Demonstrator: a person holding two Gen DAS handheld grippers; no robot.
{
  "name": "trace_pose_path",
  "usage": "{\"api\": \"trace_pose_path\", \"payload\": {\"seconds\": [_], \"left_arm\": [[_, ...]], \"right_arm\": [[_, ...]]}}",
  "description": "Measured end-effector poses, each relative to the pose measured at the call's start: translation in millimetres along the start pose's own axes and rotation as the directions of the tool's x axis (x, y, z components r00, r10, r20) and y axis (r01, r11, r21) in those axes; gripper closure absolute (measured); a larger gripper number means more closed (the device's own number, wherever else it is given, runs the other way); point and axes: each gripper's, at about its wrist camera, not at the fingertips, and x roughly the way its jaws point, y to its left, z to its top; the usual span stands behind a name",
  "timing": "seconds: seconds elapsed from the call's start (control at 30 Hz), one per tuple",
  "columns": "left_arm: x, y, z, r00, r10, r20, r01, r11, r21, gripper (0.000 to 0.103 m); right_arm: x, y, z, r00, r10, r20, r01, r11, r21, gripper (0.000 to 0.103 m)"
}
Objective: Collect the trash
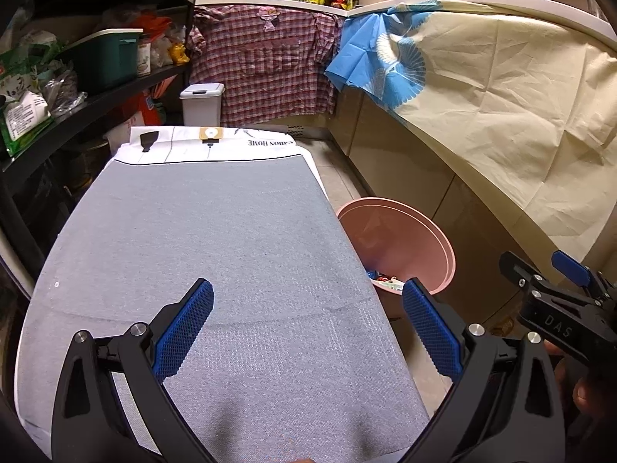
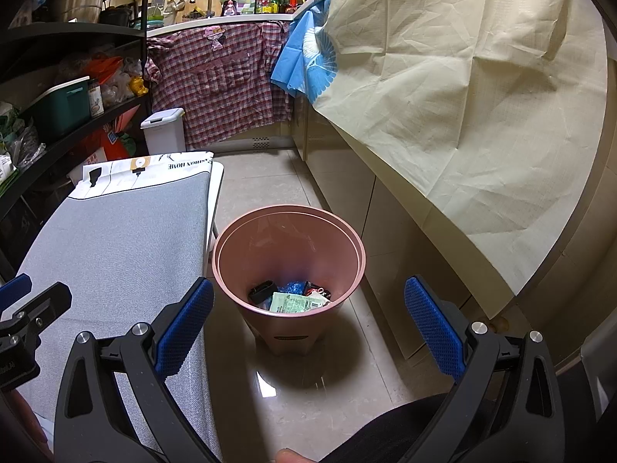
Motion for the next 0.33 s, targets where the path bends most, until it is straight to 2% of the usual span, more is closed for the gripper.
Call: {"api": "trace_pose_path", "payload": {"seconds": [0.33], "left_arm": [[2.5, -2.3, 0.5, 0.999, 0.029, -0.014, -0.029, 1.0, 0.009, 0.008]], "right_arm": [[0.3, 0.2, 0.0, 1.0, 0.0, 0.0, 0.0, 1.0, 0.0, 0.006]]}}
